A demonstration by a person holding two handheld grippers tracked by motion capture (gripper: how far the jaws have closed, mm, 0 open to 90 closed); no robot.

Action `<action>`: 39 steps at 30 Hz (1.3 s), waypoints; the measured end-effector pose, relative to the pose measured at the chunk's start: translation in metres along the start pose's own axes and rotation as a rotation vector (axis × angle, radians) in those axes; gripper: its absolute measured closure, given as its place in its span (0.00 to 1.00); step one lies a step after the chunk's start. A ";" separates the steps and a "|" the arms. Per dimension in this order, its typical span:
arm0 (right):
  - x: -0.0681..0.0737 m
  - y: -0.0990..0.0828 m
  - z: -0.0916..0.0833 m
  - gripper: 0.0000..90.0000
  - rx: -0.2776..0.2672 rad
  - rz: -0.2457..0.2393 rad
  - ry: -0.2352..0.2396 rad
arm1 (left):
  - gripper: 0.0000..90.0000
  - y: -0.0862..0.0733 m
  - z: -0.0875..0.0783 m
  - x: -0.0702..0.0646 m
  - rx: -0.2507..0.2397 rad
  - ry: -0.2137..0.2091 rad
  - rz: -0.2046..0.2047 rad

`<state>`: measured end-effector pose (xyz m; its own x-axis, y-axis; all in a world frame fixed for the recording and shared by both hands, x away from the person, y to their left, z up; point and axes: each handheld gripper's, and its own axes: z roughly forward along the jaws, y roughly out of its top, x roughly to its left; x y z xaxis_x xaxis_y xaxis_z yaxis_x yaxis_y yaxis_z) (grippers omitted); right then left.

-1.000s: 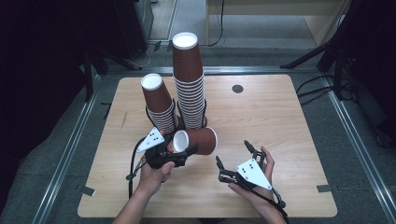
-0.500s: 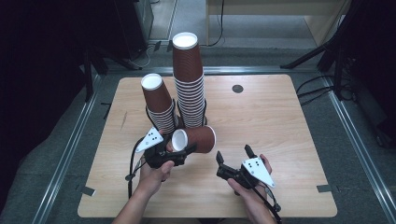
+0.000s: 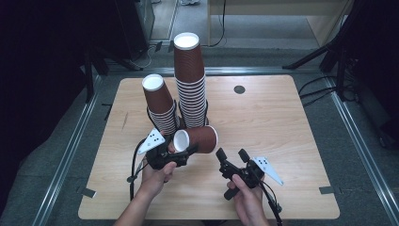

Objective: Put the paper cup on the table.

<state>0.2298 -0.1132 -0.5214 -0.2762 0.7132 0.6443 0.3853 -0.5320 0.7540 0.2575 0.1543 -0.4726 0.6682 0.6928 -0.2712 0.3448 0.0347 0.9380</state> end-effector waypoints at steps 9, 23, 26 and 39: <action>0.000 0.008 0.002 0.00 0.072 0.381 0.015 | 0.25 -0.001 0.004 -0.003 -0.004 0.003 0.003; 0.006 -0.003 0.017 0.00 0.187 0.880 0.018 | 0.25 -0.005 0.008 -0.005 -0.003 0.013 0.014; 0.010 -0.004 0.021 0.00 0.183 0.993 0.035 | 0.25 -0.006 0.009 -0.008 0.000 0.019 0.028; 0.019 -0.008 0.033 0.00 0.237 1.122 0.016 | 0.25 -0.009 0.013 -0.016 0.006 0.037 0.076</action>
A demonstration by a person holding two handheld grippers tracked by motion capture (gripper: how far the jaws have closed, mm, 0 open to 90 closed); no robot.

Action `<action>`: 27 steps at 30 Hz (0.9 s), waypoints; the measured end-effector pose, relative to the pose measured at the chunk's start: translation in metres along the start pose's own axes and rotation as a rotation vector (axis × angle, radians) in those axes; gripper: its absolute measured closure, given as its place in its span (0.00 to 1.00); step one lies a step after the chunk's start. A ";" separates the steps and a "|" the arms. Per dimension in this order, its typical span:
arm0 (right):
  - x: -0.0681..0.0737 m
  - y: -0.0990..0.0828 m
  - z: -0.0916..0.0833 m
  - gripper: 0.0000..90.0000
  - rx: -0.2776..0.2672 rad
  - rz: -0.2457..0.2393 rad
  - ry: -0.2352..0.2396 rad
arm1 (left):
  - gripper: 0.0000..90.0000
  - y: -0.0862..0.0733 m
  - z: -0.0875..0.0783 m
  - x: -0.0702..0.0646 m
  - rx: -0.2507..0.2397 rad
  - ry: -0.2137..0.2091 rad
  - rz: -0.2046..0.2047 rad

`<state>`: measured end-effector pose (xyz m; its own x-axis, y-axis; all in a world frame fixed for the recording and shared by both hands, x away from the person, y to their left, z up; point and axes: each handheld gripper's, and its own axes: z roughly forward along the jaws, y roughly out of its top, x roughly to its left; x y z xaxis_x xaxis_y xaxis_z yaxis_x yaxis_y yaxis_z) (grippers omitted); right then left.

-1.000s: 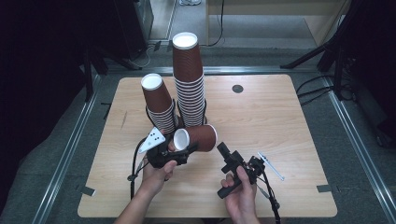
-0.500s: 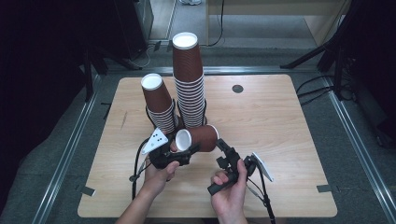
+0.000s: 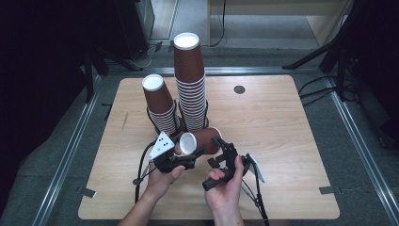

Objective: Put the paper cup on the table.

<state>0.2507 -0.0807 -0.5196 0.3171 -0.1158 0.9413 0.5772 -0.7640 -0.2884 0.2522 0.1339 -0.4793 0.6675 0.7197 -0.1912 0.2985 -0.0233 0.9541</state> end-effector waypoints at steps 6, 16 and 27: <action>0.004 0.001 0.005 0.00 0.001 0.047 0.036 | 0.25 0.000 -0.001 -0.001 -0.006 0.007 0.006; -0.004 -0.002 0.023 0.00 0.013 0.074 0.040 | 0.25 -0.003 0.002 -0.002 0.013 0.002 0.017; -0.003 -0.002 0.026 0.07 0.012 0.055 0.043 | 0.24 -0.004 0.002 -0.001 0.035 0.004 0.002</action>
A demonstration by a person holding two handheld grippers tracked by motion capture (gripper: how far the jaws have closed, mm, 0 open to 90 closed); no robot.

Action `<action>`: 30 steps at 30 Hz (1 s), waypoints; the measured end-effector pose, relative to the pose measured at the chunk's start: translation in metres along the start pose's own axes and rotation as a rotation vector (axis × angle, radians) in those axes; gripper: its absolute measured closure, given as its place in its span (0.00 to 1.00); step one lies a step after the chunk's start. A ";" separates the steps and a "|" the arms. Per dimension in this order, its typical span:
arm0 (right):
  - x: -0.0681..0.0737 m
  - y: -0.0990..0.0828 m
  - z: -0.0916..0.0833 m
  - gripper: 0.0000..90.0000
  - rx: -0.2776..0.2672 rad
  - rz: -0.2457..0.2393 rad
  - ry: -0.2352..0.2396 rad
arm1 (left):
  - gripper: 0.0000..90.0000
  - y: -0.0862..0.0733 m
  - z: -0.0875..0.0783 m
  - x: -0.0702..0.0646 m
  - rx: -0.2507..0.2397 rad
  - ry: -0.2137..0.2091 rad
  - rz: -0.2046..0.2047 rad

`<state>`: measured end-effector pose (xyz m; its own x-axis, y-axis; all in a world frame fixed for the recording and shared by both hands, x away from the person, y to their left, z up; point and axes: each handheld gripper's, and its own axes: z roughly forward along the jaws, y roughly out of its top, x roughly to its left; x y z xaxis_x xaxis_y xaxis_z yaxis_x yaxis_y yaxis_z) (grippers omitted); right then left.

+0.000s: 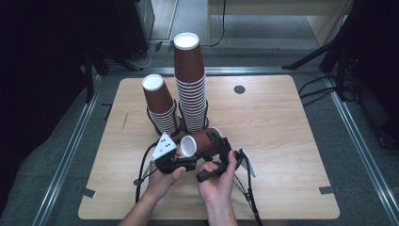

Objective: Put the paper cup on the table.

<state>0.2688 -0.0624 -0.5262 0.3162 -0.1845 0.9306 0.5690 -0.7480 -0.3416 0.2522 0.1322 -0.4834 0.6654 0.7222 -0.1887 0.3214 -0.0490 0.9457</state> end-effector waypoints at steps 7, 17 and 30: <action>0.002 -0.002 -0.001 0.13 -0.015 -0.040 0.014 | 0.23 0.000 -0.002 0.003 0.009 -0.024 -0.022; 0.007 0.000 -0.003 0.14 -0.074 -0.144 0.046 | 0.10 0.004 -0.006 0.007 -0.011 -0.071 -0.067; 0.030 0.015 -0.008 0.15 -0.227 -0.419 0.089 | 0.06 0.005 -0.017 0.016 -0.013 -0.063 -0.086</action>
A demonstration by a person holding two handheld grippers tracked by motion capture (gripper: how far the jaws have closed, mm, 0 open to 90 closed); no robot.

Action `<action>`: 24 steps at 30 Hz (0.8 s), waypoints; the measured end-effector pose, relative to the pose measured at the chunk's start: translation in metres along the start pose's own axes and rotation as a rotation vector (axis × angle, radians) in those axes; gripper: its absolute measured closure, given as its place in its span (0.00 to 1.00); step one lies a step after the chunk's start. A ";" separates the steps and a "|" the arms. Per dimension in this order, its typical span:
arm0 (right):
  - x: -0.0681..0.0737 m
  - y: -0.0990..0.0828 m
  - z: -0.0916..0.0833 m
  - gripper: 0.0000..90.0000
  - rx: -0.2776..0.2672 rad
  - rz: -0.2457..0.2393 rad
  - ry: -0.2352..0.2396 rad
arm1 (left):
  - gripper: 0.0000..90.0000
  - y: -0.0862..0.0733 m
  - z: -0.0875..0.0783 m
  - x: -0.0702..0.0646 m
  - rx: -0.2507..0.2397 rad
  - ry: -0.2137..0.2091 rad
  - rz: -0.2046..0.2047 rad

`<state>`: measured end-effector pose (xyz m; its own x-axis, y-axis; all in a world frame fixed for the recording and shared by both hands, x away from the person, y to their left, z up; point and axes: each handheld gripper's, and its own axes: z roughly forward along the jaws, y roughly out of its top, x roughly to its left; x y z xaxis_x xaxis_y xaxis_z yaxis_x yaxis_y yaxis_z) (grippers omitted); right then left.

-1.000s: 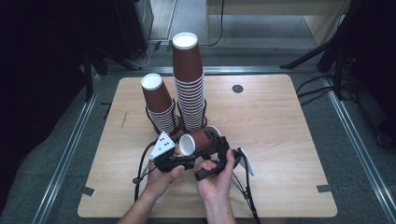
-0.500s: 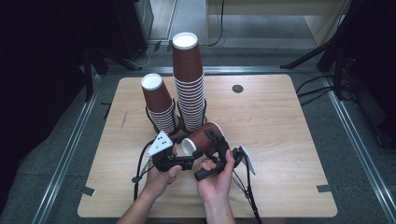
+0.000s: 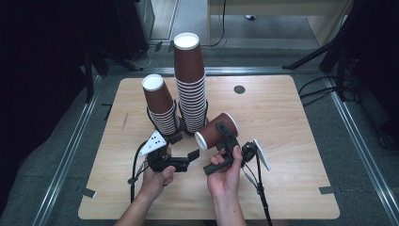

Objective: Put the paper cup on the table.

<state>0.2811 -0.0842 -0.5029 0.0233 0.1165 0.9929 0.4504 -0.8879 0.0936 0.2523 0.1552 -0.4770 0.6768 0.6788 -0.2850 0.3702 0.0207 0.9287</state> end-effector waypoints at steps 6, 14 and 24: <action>0.008 0.012 -0.001 0.15 -0.054 -0.187 -0.006 | 0.06 -0.002 -0.009 0.007 -0.005 0.031 -0.005; 0.014 0.024 -0.001 0.15 -0.129 -0.457 -0.061 | 0.06 -0.005 -0.022 0.017 -0.014 0.075 -0.016; 0.025 0.030 0.000 0.15 -0.169 -0.833 -0.071 | 0.06 -0.016 -0.037 0.037 0.013 0.150 -0.027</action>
<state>0.2953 -0.1074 -0.4752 -0.1975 0.7838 0.5888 0.2060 -0.5540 0.8066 0.2477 0.2072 -0.4937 0.5643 0.7801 -0.2701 0.3957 0.0315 0.9178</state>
